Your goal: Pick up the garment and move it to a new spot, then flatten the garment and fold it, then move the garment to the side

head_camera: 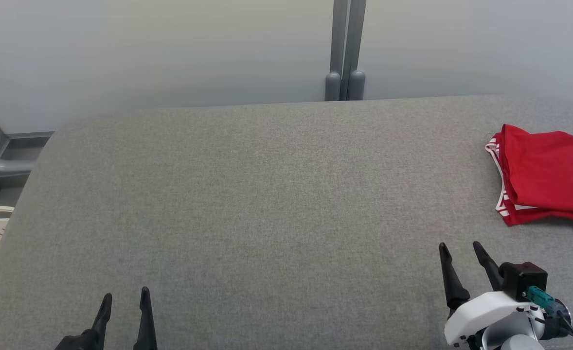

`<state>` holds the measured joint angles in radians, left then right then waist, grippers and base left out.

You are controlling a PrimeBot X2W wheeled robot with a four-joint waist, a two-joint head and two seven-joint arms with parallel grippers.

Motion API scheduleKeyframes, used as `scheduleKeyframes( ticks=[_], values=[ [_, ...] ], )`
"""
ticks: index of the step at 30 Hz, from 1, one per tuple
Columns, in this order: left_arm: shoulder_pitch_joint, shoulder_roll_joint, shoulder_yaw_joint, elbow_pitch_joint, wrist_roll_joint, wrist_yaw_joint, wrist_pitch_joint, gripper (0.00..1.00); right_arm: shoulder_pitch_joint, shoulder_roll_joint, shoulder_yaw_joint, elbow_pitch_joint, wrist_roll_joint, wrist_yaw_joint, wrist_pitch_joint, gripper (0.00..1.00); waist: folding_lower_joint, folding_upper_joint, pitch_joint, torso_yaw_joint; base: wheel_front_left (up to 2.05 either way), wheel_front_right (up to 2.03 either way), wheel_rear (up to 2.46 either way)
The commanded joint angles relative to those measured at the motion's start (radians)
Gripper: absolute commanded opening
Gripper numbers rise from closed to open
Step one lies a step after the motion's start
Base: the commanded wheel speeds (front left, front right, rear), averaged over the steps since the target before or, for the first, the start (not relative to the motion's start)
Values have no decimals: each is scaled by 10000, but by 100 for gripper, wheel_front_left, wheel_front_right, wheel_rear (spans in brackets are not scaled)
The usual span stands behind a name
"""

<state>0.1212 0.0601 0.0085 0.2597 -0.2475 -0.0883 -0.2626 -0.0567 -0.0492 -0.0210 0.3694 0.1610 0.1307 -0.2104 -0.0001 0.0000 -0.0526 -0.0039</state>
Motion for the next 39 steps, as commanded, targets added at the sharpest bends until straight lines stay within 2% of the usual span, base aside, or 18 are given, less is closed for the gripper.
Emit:
scheduleKeyframes(
  ticks=[1, 17, 18, 22, 39],
  values=[
    [-106, -1, 44, -35, -37, -42, -29, 100, -36, -14, 9, 8, 37, -2, -46, 100, 1, 0, 2, -4, 0, 0, 0],
    [-190, -49, 157, 64, 142, 55, -29, 100, -98, -16, 213, 121, 143, -2, -44, 100, 1, 0, 59, -42, 0, 0, 0],
    [-52, -48, 129, 85, 70, 14, 9, 0, -56, 4, 206, 131, 132, 0, -8, 0, 1, 0, 60, -44, 0, 0, 0],
    [27, -94, 149, 411, -97, 9, 143, 0, 100, 49, 165, 422, 292, 0, 59, 0, 1, 0, 65, -45, 0, 0, 0],
    [-558, -91, 467, 315, -3107, -91, 1110, 0, 42, 32, 49, -77, 3497, 0, 603, 0, 1, 0, 130, -33, 0, 0, 0]
  ],
)
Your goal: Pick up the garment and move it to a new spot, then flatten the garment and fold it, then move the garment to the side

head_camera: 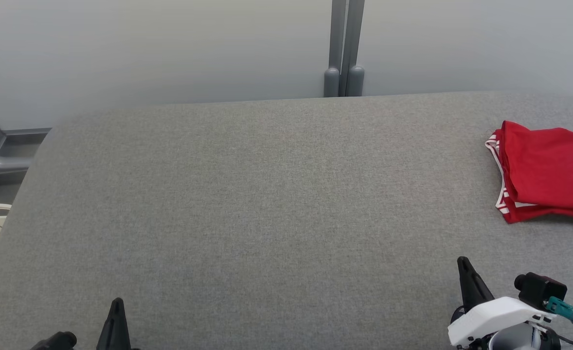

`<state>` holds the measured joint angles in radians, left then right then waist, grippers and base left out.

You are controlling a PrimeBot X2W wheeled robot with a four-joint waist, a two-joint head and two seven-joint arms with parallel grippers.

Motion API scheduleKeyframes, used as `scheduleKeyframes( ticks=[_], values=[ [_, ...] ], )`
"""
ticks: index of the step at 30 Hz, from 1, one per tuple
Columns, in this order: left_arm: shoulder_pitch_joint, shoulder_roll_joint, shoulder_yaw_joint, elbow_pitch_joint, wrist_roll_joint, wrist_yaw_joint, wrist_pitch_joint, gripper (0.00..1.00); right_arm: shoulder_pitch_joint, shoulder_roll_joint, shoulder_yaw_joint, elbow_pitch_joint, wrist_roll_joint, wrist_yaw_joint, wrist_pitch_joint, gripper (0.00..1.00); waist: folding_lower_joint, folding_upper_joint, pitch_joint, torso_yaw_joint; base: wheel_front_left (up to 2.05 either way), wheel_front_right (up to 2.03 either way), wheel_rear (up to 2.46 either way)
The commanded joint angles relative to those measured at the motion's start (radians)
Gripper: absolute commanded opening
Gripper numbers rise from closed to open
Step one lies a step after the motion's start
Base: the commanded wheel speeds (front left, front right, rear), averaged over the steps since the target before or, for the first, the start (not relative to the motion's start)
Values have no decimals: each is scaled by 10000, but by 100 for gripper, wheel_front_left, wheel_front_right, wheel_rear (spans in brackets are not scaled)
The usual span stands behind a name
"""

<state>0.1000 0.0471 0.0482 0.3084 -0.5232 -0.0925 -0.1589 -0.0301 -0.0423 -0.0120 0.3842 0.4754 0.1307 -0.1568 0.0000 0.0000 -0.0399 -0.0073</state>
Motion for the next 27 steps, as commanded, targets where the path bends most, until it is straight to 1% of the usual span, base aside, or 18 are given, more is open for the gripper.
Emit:
scheduleKeyframes(
  ticks=[1, 27],
  values=[
    [-374, 40, 85, -179, -507, -54, 119, 0, -227, -38, -47, -253, 522, 0, 93, 0, 0, 0, 8, 2, 0, 0, 0],
    [-1041, 44, 438, -287, -3955, -169, 1214, 0, -328, -60, -208, -790, 4168, 0, 736, 0, 0, 0, 105, 18, 0, 0, 0]
  ],
)
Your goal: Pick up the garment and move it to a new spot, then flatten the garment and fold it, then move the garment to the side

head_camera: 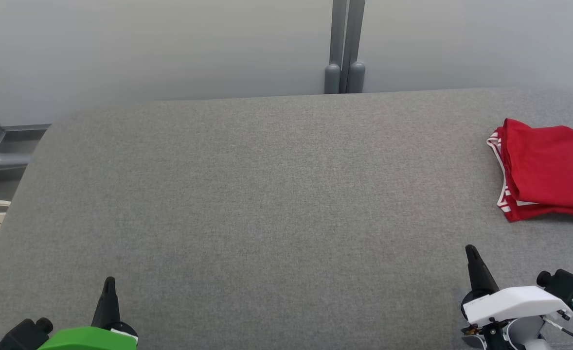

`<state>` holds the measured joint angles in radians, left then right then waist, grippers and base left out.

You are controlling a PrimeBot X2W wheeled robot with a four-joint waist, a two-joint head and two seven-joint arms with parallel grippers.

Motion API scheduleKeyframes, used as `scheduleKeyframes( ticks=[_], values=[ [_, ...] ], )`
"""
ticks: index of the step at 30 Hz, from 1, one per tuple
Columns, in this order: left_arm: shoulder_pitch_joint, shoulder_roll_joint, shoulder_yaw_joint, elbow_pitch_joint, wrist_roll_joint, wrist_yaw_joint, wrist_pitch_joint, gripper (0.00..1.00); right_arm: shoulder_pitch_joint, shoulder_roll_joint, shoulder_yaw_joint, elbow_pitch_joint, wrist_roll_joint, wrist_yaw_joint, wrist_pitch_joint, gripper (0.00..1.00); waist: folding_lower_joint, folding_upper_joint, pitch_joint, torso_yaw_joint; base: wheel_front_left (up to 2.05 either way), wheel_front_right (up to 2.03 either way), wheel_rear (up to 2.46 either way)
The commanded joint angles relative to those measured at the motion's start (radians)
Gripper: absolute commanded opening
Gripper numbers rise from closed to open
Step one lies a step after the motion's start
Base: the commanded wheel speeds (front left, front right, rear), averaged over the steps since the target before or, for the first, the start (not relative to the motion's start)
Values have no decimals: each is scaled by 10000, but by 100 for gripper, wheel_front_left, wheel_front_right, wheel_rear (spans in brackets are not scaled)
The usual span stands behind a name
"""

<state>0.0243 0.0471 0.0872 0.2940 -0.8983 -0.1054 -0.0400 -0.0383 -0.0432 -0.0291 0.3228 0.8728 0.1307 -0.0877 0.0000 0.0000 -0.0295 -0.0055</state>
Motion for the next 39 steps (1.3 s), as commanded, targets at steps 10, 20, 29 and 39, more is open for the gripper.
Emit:
scheduleKeyframes(
  ticks=[10, 20, 29, 39],
  values=[
    [-509, 46, 176, -176, -1343, -88, 400, 0, -269, -58, -92, -352, 1406, 0, 260, 0, 0, 0, 39, 7, 0, 0, 0],
    [-732, 48, 298, -206, -2475, -117, 764, 0, -307, -66, -147, -523, 2615, 1, 476, 0, 0, 0, 82, 14, 0, 0, 0],
    [-878, 49, 377, -218, -3239, -149, 1017, 0, -331, -71, -184, -636, 3418, 1, 618, 0, 0, 0, 113, 20, 0, 0, 0],
    [-1043, 51, 476, -239, -4120, -184, 1298, 0, -348, -76, -227, -766, 4347, 1, 791, 0, 0, 0, 152, 26, 0, 0, 0]
  ],
)
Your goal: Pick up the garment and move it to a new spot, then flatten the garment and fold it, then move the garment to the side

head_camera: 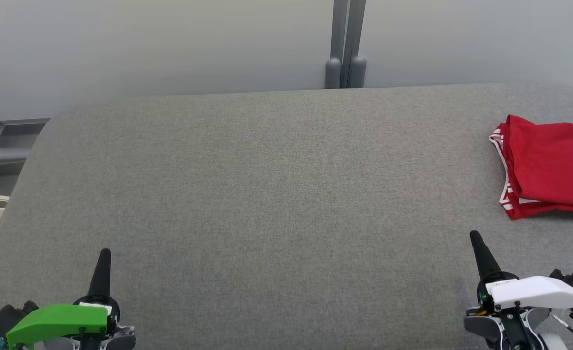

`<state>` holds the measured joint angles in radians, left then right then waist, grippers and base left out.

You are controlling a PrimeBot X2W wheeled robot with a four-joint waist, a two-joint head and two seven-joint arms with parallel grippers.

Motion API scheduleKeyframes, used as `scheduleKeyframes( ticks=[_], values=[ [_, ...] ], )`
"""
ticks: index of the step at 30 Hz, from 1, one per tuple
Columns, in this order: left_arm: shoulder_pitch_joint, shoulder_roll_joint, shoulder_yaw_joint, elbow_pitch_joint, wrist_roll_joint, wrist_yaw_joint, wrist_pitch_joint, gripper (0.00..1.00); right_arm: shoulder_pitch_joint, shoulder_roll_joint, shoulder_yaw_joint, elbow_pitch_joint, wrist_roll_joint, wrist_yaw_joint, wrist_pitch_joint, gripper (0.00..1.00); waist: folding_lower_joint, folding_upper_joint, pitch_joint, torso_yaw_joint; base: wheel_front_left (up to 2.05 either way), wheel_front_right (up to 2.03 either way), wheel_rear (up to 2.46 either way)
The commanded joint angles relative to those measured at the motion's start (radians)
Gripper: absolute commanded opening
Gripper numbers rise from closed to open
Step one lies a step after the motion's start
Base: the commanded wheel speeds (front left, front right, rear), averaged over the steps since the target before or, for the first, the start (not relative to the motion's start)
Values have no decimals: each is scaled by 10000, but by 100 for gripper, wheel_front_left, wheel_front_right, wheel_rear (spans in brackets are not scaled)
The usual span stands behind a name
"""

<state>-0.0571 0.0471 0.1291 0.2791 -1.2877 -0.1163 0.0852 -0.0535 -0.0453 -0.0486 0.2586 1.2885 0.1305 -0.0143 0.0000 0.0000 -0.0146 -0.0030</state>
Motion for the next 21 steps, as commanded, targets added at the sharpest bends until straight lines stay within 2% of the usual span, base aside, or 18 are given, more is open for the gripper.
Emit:
scheduleKeyframes(
  ticks=[1, 21],
  values=[
    [-253, 51, 66, -91, -283, -70, 79, 0, -196, -56, -34, -136, 284, 3, 62, 0, 0, 0, 6, 1, 0, 0, 0],
    [-550, 53, 227, -123, -1848, -124, 581, 0, -206, -65, -110, -363, 1904, 4, 367, 0, 0, 0, 84, 15, 0, 0, 0]
  ],
)
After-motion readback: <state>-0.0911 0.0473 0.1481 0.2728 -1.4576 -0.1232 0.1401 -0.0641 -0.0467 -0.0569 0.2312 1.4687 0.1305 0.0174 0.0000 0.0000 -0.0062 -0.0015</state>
